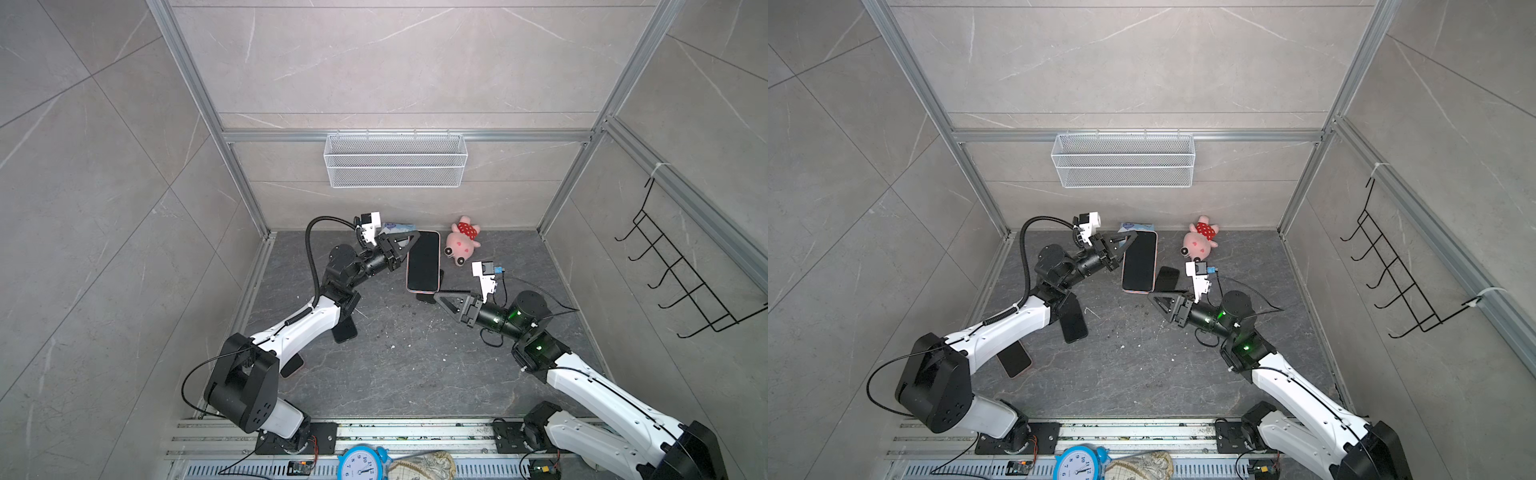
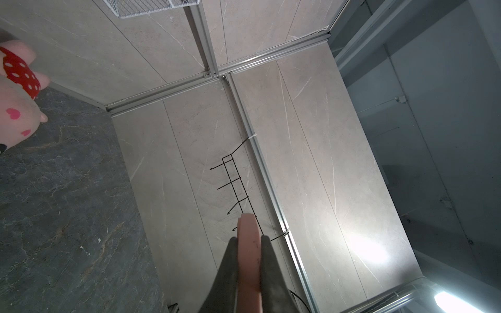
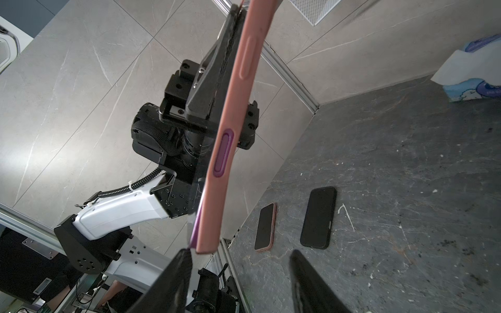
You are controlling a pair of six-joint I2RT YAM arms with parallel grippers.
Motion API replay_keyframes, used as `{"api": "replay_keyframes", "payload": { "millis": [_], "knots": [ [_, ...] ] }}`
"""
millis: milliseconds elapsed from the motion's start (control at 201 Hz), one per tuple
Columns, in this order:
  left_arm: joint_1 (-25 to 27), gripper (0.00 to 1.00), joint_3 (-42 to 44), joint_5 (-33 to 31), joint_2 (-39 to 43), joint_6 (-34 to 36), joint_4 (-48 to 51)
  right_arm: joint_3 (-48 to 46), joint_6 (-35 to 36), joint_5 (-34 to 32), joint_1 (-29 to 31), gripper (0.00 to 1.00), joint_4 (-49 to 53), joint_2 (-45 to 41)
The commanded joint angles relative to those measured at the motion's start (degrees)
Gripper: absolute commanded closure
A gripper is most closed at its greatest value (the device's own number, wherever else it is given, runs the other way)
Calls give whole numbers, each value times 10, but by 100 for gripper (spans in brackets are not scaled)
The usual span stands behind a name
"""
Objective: Take the phone out of the phone case
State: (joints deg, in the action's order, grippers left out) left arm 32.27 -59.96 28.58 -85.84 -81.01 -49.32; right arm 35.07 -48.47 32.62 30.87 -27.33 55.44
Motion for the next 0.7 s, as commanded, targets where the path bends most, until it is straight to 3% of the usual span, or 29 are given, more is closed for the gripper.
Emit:
{"api": "replay_keyframes", "payload": {
  "millis": [0,463,693],
  "knots": [
    [7,100,-9,-3,31,-3,-60,-5,-5,5,-4,41,-23,8],
    [23,100,-22,1,25,2,-64,-5,-24,13,-26,43,-53,37],
    [37,100,-22,0,24,8,-66,-13,-66,28,-46,46,-117,65]
  ]
}}
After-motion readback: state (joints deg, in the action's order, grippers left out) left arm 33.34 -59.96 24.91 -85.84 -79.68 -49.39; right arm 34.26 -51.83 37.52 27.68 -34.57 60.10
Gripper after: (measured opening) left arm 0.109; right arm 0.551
